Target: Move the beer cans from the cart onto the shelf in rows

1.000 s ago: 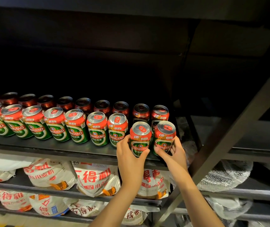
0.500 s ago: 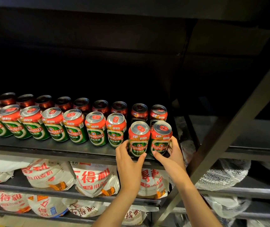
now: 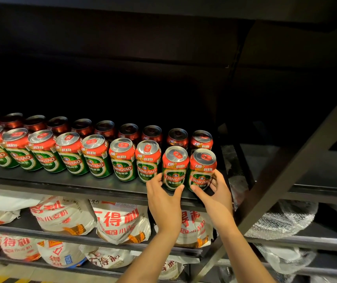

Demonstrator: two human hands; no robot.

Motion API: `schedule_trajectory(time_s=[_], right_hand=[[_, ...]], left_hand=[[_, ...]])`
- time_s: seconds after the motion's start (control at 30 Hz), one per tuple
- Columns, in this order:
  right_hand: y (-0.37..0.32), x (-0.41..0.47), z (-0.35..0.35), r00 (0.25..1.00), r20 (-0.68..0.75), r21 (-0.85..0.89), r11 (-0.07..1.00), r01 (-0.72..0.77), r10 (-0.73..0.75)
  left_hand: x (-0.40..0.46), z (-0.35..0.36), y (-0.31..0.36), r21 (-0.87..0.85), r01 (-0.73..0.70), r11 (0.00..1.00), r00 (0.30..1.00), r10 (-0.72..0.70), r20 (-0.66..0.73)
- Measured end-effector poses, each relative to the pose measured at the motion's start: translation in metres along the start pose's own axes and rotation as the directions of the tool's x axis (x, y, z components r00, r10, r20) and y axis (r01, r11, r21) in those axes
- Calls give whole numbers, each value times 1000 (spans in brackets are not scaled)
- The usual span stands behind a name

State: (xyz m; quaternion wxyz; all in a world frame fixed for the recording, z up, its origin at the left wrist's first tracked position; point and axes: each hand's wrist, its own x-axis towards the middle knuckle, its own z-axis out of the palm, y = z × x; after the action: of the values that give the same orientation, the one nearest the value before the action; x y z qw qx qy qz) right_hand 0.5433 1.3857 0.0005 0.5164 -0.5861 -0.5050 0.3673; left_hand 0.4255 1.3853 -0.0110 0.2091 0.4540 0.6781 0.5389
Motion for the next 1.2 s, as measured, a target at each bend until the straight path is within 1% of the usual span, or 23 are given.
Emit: schedule_trajectory(time_s=[0.27, 0.43, 0.6, 0.9, 0.97, 1.03, 1.13, 1.2], right_hand=[[0, 4, 8, 996, -91, -21, 1000, -10, 8], [0, 5, 7, 998, -54, -24, 1000, -15, 14], [3, 6, 6, 999, -41, -30, 1000, -8, 7], [-3, 2, 8, 998, -59, -55, 998, 25, -29], [-3, 1, 9, 998, -59, -54, 998, 25, -29], [-6, -1, 9, 998, -54, -71, 997, 15, -19], [-5, 0, 7, 1000, -21, -62, 998, -25, 24], [-5, -6, 7, 998, -35, -86, 995, -58, 55]], left_hand=[[1, 4, -1, 3, -8, 1000, 1000, 8, -20], [2, 6, 4, 24, 46, 999, 997, -45, -57], [2, 8, 6, 64, 35, 997, 997, -31, -69], [2, 6, 6, 70, 45, 997, 999, -42, -32], [1, 4, 4, 42, 40, 998, 999, -40, -3], [1, -3, 1, -3, 29, 1000, 998, -29, 59], [3, -16, -2, -66, 19, 998, 977, -5, 214], [8, -29, -7, -134, 71, 988, 943, -22, 332]])
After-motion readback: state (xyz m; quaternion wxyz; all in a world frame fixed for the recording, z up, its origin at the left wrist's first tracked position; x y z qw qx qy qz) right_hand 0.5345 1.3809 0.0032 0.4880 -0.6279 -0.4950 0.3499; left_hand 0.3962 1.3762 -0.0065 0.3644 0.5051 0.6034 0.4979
